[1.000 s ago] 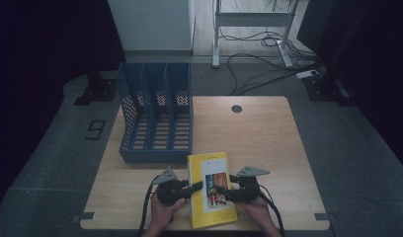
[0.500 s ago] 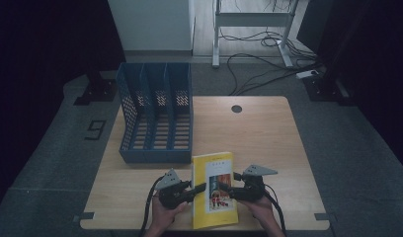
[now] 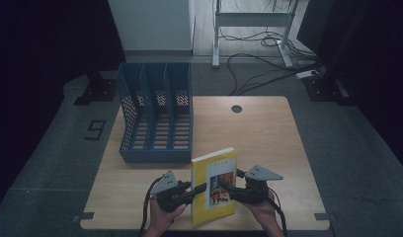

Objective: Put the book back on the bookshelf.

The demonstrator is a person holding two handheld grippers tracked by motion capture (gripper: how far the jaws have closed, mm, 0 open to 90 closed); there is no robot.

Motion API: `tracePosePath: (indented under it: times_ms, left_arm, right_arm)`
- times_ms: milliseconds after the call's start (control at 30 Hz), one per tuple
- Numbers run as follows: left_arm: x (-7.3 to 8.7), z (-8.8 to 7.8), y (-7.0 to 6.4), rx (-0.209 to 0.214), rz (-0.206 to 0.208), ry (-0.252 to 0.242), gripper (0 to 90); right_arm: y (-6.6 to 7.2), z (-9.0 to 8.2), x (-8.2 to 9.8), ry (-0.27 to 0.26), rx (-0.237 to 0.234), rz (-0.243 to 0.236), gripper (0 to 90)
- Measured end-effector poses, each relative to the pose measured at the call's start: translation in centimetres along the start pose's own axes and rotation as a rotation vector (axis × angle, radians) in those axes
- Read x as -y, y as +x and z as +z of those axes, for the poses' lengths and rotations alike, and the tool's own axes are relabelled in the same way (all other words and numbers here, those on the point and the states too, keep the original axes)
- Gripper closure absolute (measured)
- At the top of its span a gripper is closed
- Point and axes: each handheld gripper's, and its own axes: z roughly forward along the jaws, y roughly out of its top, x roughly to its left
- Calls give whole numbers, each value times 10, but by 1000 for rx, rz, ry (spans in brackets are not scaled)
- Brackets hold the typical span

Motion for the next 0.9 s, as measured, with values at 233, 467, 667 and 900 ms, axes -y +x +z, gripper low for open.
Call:
tracePosePath:
  times_ms: [233,467,667,900]
  left_arm:
    - [-1,0,0,8,-2,8,738]
    - [-2,-1,-1,14,-1,12,739]
    - [-3,-2,-2,15,6,23,740]
    - [-3,0,-4,13,22,25,744]
  right_arm:
    - [5,-4,-3,-22,28,-39,341]
    - [7,-5,-3,-40,31,-59,348]
    - [7,-7,-4,-67,17,-64,360]
    - [7,-11,-5,-103,18,-66,364]
